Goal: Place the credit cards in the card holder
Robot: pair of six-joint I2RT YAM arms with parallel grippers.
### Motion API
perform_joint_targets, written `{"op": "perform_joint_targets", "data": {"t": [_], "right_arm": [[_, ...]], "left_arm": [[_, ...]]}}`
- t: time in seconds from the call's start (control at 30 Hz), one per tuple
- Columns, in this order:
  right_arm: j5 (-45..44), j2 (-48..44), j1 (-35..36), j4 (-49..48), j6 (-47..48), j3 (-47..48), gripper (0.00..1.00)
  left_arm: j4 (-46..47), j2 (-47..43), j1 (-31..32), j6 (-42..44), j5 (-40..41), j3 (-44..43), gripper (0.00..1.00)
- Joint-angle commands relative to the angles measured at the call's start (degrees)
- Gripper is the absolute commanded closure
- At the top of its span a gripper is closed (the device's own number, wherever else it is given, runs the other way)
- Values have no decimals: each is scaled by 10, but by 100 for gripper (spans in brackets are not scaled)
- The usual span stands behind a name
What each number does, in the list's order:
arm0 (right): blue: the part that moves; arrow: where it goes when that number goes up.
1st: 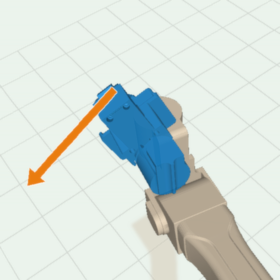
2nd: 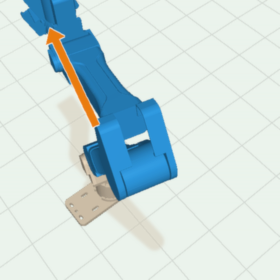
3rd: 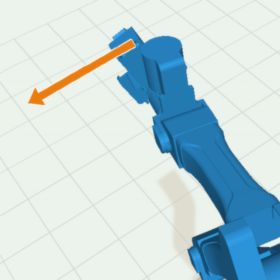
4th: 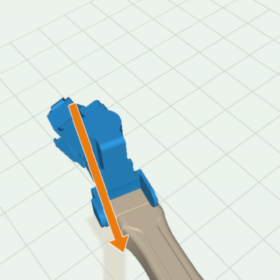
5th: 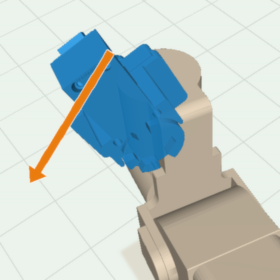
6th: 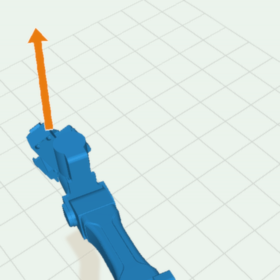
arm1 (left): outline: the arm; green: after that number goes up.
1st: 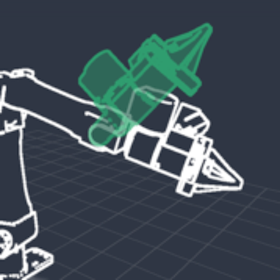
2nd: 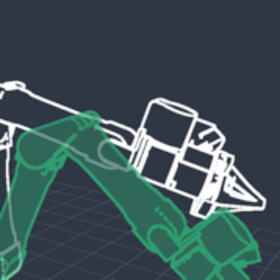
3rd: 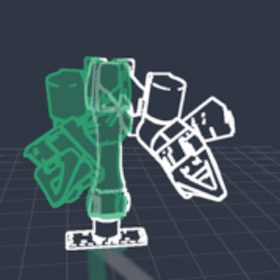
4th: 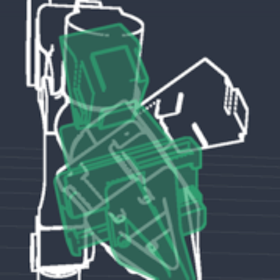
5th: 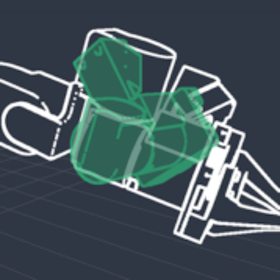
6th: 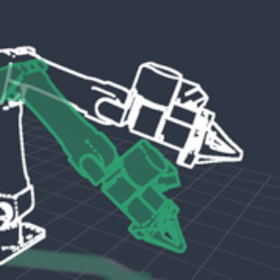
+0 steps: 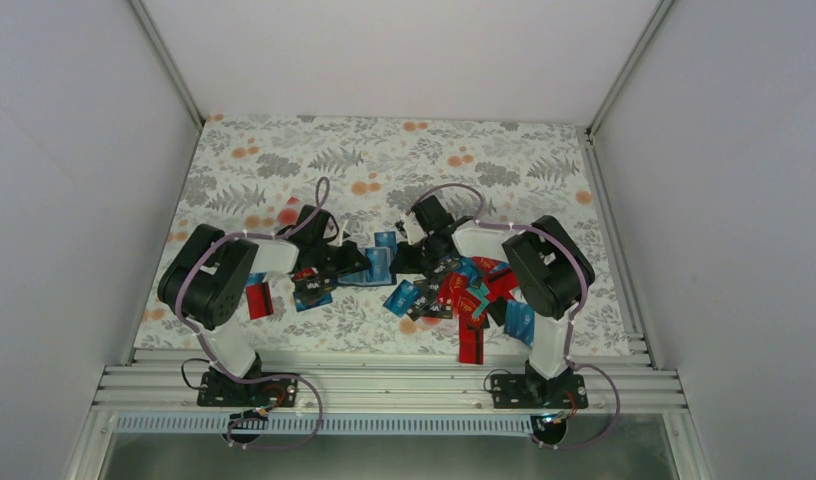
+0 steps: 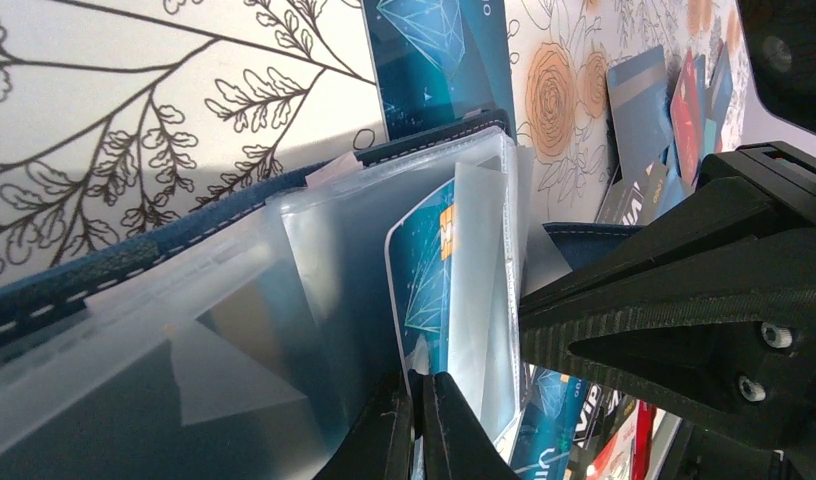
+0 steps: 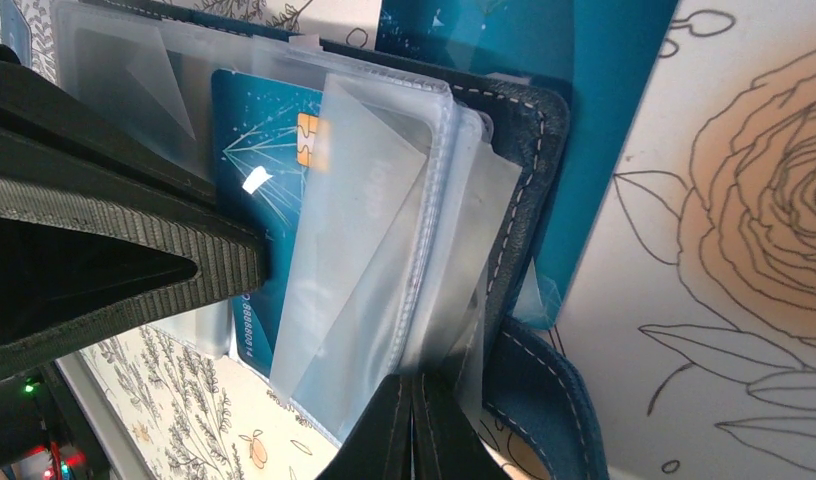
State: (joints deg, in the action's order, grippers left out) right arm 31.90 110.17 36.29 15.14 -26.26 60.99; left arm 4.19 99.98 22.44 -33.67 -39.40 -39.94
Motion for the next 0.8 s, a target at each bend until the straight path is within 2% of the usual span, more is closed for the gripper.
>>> {"op": "perform_joint_targets", "data": {"t": [0.0,0.27,0.5,0.63,0.77], "right_arm": [[-44,19,6,28,16,-15,96],[-46,1,1,33,17,-9,95],[-61,-29,-3,47,23,-4,88],[-65,-52,-6,59,24,1,83],[-62,-71,-7,74,26,14,79]], "left_arm": [[-58,4,26,3,56,17,96],[-99,-45,36,18,83,11,86],[-144,-84,40,29,112,3,75],[-181,-112,43,40,135,-9,64],[-223,-142,45,56,163,-33,46]]}}
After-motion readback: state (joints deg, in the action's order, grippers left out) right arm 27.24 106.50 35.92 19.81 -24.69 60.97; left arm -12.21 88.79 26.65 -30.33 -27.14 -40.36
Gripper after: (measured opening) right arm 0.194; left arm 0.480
